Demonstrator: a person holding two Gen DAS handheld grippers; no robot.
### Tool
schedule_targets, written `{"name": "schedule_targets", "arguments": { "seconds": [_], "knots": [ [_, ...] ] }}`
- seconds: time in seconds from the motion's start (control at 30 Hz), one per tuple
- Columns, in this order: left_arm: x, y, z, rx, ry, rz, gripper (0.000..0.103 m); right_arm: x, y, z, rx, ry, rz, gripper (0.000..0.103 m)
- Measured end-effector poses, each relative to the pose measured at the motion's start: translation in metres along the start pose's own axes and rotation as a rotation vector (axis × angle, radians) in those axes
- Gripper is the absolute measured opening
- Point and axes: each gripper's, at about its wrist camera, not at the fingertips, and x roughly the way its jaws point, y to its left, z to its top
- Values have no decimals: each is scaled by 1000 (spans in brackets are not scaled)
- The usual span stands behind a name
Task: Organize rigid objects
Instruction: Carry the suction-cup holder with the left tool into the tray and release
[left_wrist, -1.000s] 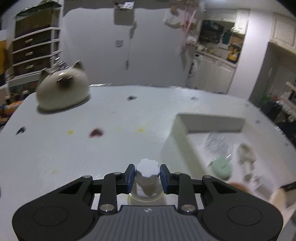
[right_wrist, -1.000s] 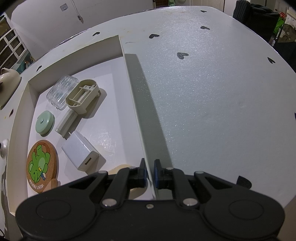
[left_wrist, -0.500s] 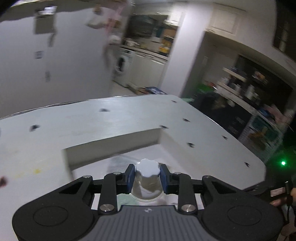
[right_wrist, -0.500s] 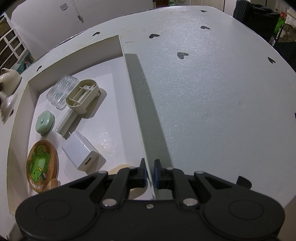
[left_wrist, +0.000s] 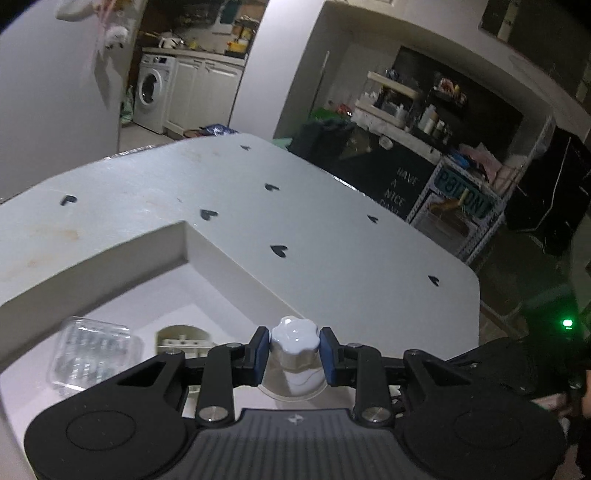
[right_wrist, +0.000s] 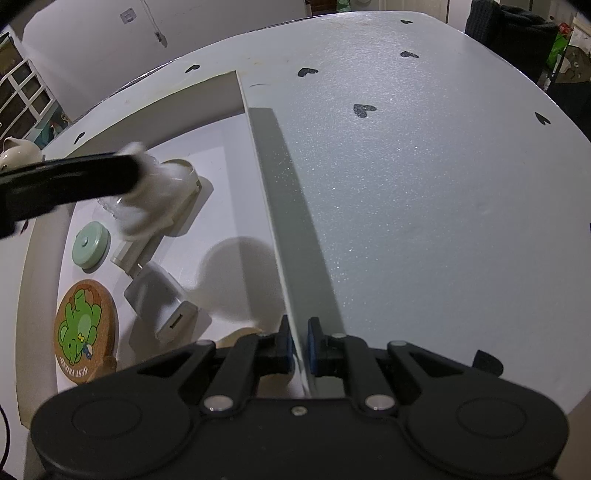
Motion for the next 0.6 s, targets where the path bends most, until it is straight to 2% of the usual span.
{"name": "schedule_targets", "arguments": {
  "seconds": [0.17, 0.27, 0.3, 0.33, 0.4, 0.5, 0.6],
  "knots": [
    [24, 0, -3, -2, 45, 14, 31, 0, 0, 0, 0, 0, 1, 10],
    [31, 3, -6, -21, 60, 30, 34, 0, 0, 0, 0, 0, 1, 10],
    [33, 3, -6, -27, 64, 35, 44, 0, 0, 0, -1, 1, 2, 10],
    [33, 5, -7, -35, 68, 40, 61, 0, 0, 0, -1, 1, 3, 10],
    [33, 6, -7, -47, 69, 46, 84, -1, 1, -1, -1, 2, 4, 10],
    [30, 6, -7, -49, 69, 34, 88, -1, 1, -1, -1, 2, 4, 10],
    [26, 7, -7, -58, 63, 47, 96, -1, 1, -1, -2, 2, 3, 10]
  ]
}}
